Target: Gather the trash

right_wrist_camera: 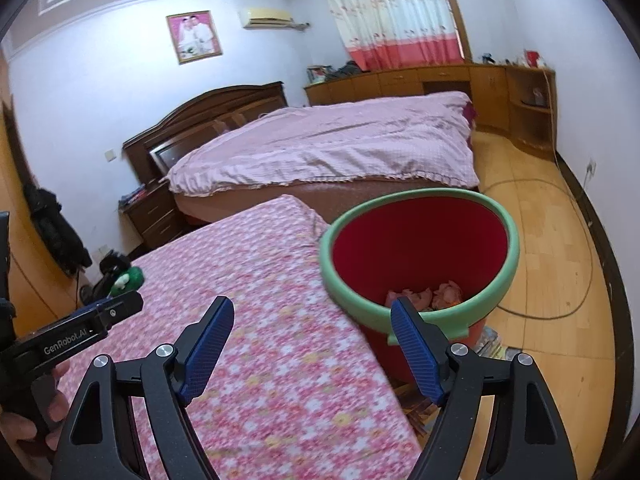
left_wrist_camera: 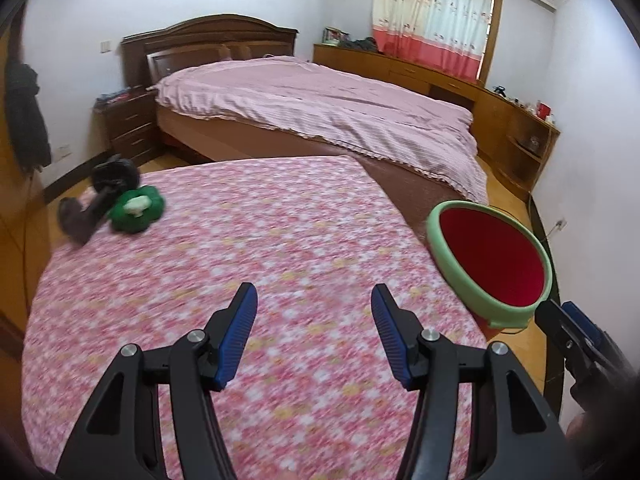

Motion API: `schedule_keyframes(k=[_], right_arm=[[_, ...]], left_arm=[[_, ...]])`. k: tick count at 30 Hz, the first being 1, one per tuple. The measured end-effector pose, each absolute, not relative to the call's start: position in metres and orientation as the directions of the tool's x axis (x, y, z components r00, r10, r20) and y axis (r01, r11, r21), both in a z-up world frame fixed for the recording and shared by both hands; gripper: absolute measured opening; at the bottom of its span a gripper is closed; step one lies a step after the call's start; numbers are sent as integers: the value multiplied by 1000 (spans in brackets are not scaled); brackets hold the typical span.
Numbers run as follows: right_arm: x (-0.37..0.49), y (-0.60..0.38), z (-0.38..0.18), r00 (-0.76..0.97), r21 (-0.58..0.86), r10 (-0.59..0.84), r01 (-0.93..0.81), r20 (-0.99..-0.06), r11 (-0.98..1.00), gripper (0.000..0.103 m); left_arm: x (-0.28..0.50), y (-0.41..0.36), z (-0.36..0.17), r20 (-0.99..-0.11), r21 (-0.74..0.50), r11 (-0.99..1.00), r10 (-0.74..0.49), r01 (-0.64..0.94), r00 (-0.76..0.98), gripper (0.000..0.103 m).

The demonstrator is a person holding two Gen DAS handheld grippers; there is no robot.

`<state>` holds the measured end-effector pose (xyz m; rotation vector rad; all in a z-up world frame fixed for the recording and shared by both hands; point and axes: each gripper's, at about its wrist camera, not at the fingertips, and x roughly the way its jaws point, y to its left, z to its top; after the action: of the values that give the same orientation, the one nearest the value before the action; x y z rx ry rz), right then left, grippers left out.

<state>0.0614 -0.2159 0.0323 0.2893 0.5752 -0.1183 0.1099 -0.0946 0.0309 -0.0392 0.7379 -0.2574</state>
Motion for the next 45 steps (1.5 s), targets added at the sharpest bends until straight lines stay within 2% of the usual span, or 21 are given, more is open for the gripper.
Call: schedule_keyframes(k=[21,45], right_arm=[[19,-154,44,848,189,18,98,-529,977,83],[10,-145,52,864,180,22,80,-503,980,83]], left_arm=[[42,-29,35,-629,-104,994,-98,42,771,59],[31,-24,42,-592,-110,994,-88,28,801,59]])
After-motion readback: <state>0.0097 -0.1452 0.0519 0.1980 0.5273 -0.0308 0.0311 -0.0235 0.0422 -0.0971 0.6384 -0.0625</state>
